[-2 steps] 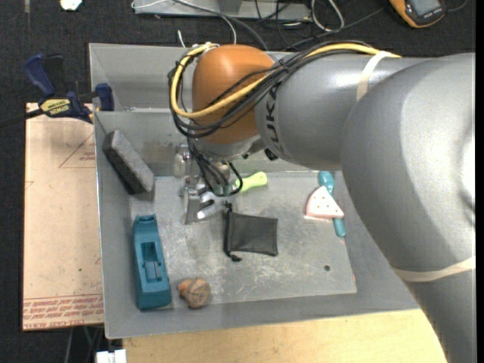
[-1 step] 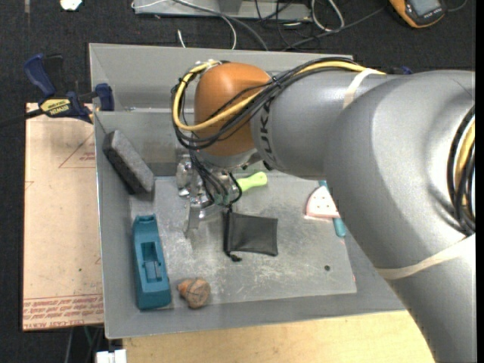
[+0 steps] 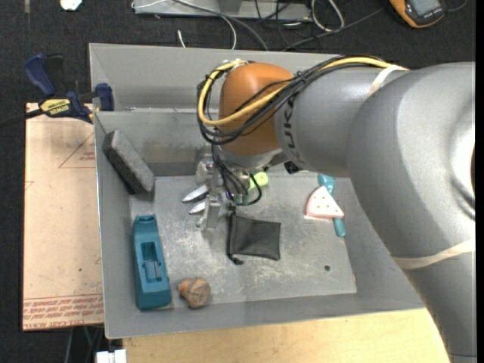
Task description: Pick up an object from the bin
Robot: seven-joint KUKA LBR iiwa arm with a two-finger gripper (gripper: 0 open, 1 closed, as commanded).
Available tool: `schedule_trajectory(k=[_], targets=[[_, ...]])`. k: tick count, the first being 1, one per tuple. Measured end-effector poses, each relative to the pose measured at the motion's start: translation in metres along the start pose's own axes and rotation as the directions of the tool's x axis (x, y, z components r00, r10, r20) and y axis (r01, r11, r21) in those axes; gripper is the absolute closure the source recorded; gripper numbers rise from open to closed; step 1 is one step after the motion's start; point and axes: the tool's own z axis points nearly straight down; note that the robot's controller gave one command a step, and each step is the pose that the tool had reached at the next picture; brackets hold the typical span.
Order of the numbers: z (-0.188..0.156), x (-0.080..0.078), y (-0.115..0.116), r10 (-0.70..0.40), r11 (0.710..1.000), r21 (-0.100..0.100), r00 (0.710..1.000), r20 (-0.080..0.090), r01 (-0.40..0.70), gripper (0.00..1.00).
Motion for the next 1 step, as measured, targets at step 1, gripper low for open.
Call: schedule_trajectory(k=[1], targets=[[0.0044, -0.0027, -0.0197, 0.040, 0.999, -0.008, 0.999, 0.004, -0.040, 1.00]])
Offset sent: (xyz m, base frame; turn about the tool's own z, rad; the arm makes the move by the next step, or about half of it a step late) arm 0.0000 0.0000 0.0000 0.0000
